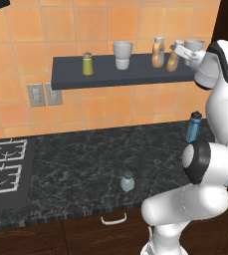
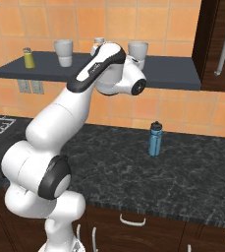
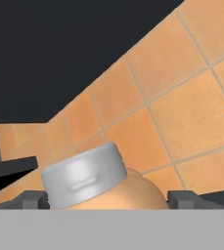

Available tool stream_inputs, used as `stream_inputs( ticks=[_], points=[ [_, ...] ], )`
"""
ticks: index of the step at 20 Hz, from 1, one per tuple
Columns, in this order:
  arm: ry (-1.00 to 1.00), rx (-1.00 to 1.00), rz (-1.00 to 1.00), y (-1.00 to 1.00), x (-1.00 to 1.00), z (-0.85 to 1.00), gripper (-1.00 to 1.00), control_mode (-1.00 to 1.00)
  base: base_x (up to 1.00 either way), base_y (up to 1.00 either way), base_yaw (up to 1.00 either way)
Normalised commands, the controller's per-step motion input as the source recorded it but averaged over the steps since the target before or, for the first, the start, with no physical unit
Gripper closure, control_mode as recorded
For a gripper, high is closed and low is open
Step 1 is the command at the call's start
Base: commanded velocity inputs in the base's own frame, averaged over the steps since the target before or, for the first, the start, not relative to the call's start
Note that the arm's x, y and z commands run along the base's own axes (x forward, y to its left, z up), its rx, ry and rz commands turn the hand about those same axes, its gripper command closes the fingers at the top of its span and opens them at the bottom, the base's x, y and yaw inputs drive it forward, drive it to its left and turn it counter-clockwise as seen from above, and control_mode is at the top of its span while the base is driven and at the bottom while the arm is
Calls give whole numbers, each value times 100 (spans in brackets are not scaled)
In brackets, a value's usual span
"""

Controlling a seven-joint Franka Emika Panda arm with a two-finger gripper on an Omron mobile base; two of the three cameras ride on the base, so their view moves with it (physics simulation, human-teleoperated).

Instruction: Put the shaker and condiment bottle from the counter next to their counterparts in the cabinet.

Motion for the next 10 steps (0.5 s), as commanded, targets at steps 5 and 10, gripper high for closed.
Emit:
stream_inputs(
  ticks=[5,10],
  points=[
    [0,0,0,-4,0,-1,-100,-100,0,0,0],
    [0,0,0,0,0,0,-100,-100,0,0,0]
  ],
)
